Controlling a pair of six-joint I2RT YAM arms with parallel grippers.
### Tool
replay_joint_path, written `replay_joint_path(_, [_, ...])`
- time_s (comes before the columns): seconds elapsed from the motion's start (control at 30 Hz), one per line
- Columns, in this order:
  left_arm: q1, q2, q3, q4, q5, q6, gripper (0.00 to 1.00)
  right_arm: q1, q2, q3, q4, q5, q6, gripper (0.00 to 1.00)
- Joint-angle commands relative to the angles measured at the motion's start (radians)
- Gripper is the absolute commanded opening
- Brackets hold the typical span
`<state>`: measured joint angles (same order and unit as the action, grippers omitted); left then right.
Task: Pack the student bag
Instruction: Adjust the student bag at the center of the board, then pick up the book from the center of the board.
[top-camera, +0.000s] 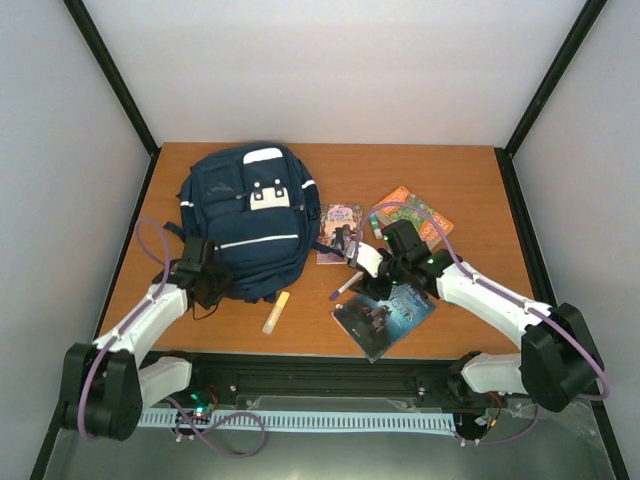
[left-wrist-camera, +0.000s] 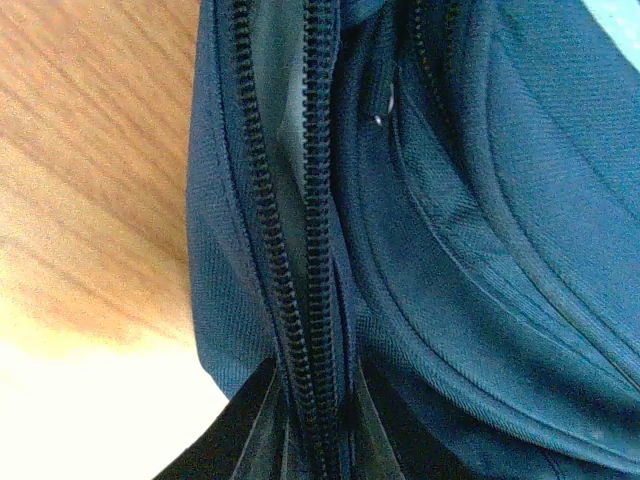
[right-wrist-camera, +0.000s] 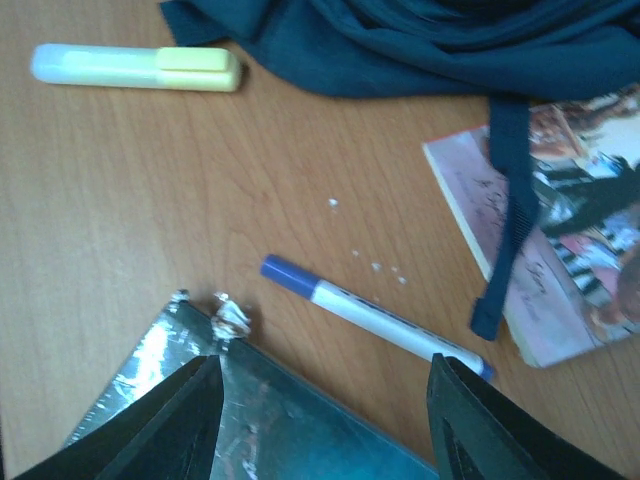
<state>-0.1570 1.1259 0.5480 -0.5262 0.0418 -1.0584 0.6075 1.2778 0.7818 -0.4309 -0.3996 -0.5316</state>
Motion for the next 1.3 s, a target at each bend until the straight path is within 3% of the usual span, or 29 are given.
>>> replay_joint_path(0.0, [-0.045, -0.126, -0.057, -0.028, 0.026, -0.053, 0.18, -0.063, 0.021, -0.009, 0.001, -0.01, -0.01, 0.57])
replay_joint_path(0.27, [-0.054, -0.336, -0.117, -0.083, 0.032, -0.048, 0.16, -0.111, 0.05, 0.003, -0.001, -0.019, 0.007, 0.57])
replay_joint_path(0.33, [-0.055, -0.346, -0.117, -0.093, 0.038, -0.035, 0.2, -0.111, 0.052, 0.017, -0.012, -0.024, 0.012, 0.57])
replay_joint_path(0.37, [-0.055, -0.348, -0.112, -0.097, 0.044, -0.02, 0.25, -0.112, 0.051, 0.027, -0.022, -0.024, 0.014, 0.57])
replay_joint_path(0.47, [-0.055, -0.35, -0.073, -0.112, 0.069, 0.046, 0.68, -0.117, 0.031, 0.07, -0.062, 0.001, 0.026, 0.57])
replay_joint_path(0.6, [-0.055, -0.362, 0.023, -0.161, 0.086, 0.152, 0.98, -0.124, 0.0, 0.192, -0.227, 0.026, 0.028, 0.58])
replay_joint_path(0.7, [-0.055, -0.34, 0.094, -0.124, 0.17, 0.227, 1.0, -0.124, -0.065, 0.22, -0.284, 0.091, 0.036, 0.6])
replay_joint_path(0.8, [-0.066, -0.199, 0.236, -0.155, 0.269, 0.323, 1.0, -0.143, -0.139, 0.205, -0.283, 0.141, 0.063, 0.64])
replay_joint_path(0.9, [-0.133, -0.058, 0.409, -0.252, 0.232, 0.441, 1.0, -0.173, -0.174, 0.203, -0.312, 0.134, 0.07, 0.66])
replay_joint_path(0.97, [-0.195, -0.041, 0.455, -0.21, 0.197, 0.5, 1.0, -0.197, -0.181, 0.184, -0.315, 0.16, 0.065, 0.67])
replay_joint_path(1.17, [-0.284, -0.098, 0.421, 0.073, 0.126, 0.499, 1.0, -0.317, -0.176, 0.166, -0.398, 0.147, 0.054, 0.67])
replay_joint_path(1.27, [-0.326, -0.07, 0.439, 0.089, 0.039, 0.519, 1.0, -0.376, -0.203, 0.161, -0.424, 0.153, 0.028, 0.68])
